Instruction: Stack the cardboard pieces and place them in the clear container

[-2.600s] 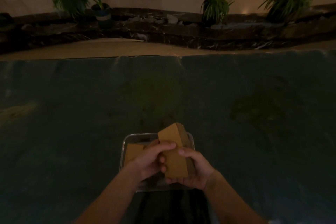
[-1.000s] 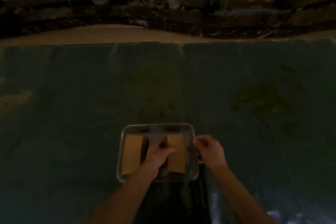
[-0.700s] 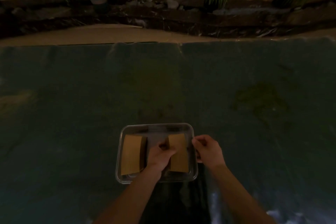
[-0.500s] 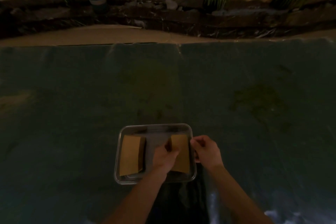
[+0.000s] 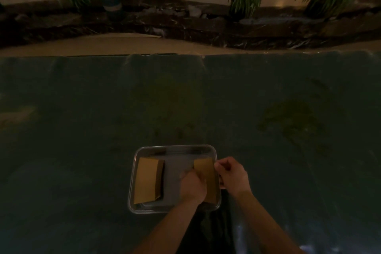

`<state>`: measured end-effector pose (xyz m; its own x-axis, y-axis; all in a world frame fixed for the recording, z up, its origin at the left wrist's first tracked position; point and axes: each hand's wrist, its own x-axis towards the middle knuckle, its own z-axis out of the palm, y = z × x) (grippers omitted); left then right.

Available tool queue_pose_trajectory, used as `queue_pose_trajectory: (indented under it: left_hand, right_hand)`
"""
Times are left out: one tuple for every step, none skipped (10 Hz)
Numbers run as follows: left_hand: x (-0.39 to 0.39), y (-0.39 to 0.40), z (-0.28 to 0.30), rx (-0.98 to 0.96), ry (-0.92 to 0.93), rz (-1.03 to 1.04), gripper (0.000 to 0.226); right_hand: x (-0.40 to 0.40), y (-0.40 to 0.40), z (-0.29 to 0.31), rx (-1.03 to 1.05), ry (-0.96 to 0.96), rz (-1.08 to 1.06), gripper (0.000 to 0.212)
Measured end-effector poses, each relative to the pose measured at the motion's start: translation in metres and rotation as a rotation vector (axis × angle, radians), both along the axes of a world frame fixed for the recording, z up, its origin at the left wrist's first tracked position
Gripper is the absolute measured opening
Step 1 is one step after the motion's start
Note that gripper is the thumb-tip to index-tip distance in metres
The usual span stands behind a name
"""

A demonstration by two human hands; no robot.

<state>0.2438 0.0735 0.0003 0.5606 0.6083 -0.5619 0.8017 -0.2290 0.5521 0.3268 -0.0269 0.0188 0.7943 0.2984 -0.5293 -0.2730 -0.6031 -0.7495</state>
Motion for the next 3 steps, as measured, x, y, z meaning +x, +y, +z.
queue_pose_trajectory:
  left_hand:
    - [0.0,0.0,-0.001,0.013,0.014,-0.01,0.025]
    - [0.0,0.005,0.0,-0.051,0.009,-0.026,0.025]
    - [-0.001,0.012,0.008,-0.112,-0.033,0.015,0.027]
  right_hand:
    - [-0.002,0.0,0.002,0.008,-0.012,-0.008,0.009]
    - [-0.006,0.001,0.007,0.029,0.027,-0.026,0.007]
    - [-0.006,0.0,0.014,0.008,-0.007,-0.039,0.011]
